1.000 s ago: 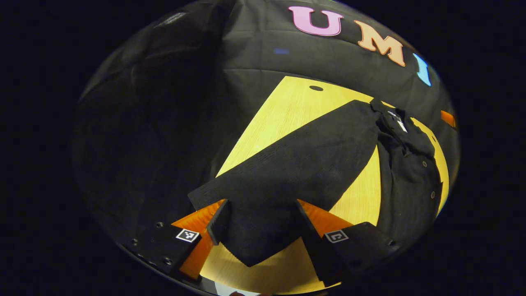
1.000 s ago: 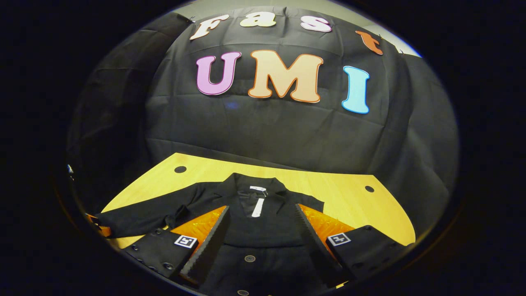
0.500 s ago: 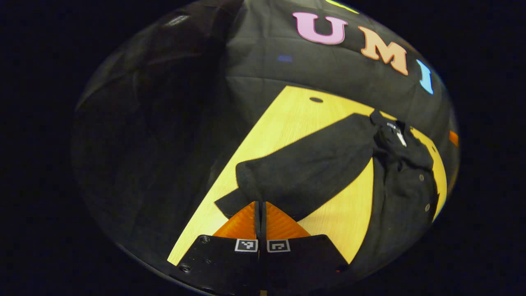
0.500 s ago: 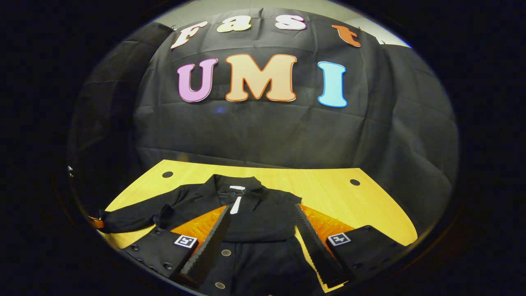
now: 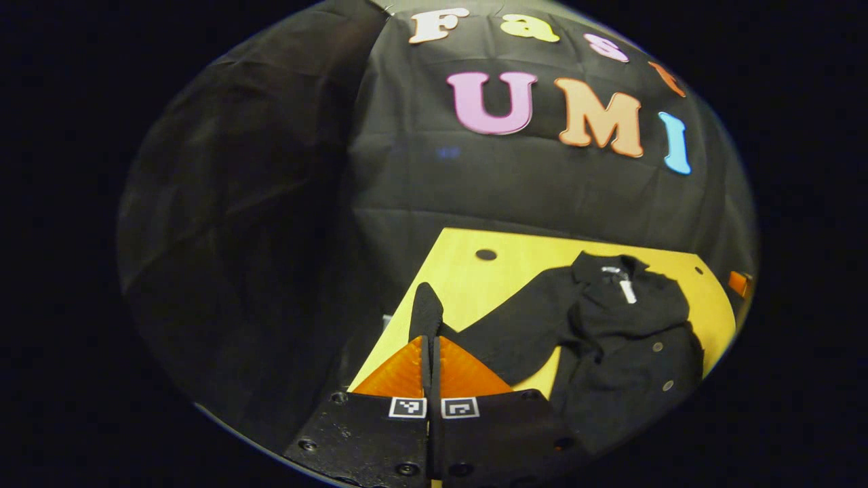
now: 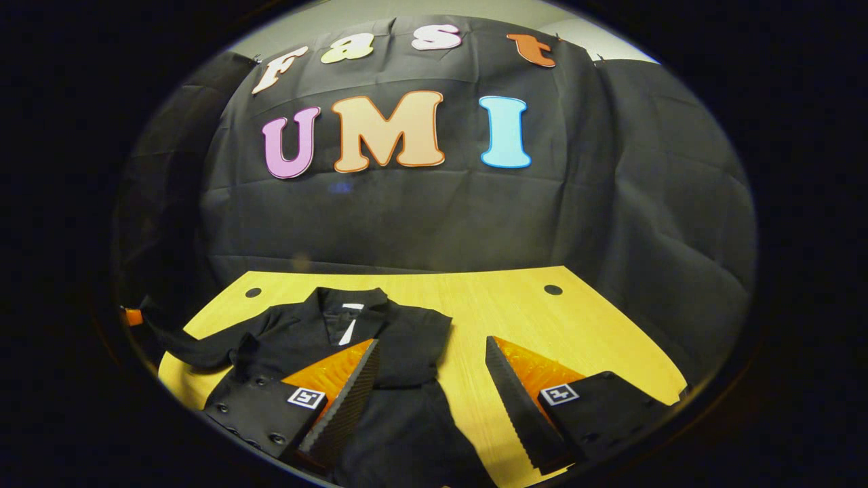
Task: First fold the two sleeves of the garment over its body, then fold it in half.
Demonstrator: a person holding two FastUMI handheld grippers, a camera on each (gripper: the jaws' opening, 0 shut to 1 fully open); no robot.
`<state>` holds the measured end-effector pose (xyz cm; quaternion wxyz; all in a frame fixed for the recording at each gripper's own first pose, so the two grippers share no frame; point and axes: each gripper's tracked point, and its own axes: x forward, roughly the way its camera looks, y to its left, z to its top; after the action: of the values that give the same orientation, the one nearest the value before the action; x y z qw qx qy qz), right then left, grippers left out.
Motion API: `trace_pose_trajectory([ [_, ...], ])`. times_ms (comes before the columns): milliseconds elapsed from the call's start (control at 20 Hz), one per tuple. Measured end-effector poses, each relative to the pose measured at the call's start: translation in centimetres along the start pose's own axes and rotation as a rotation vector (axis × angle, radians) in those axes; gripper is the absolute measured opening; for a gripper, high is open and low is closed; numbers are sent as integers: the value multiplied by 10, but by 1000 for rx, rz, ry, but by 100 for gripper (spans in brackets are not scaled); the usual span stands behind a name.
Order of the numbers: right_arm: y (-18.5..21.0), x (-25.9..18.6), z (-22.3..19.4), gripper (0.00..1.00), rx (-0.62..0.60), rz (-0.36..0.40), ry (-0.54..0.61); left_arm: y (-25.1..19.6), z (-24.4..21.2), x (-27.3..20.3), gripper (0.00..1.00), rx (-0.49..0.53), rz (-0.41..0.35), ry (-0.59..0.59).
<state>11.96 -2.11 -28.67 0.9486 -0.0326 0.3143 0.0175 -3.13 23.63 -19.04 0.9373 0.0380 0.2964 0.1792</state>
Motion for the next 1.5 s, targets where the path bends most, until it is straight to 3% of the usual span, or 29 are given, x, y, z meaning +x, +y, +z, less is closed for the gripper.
trace_pose_trajectory([
  [850, -159, -41, -22, 99, 144, -136, -14, -219, 85, 16, 0, 149, -296, -152],
  [1500, -264, -76, -44, 98, 211, -274, -9, -376, 56, 45, 0, 202, -472, -63],
])
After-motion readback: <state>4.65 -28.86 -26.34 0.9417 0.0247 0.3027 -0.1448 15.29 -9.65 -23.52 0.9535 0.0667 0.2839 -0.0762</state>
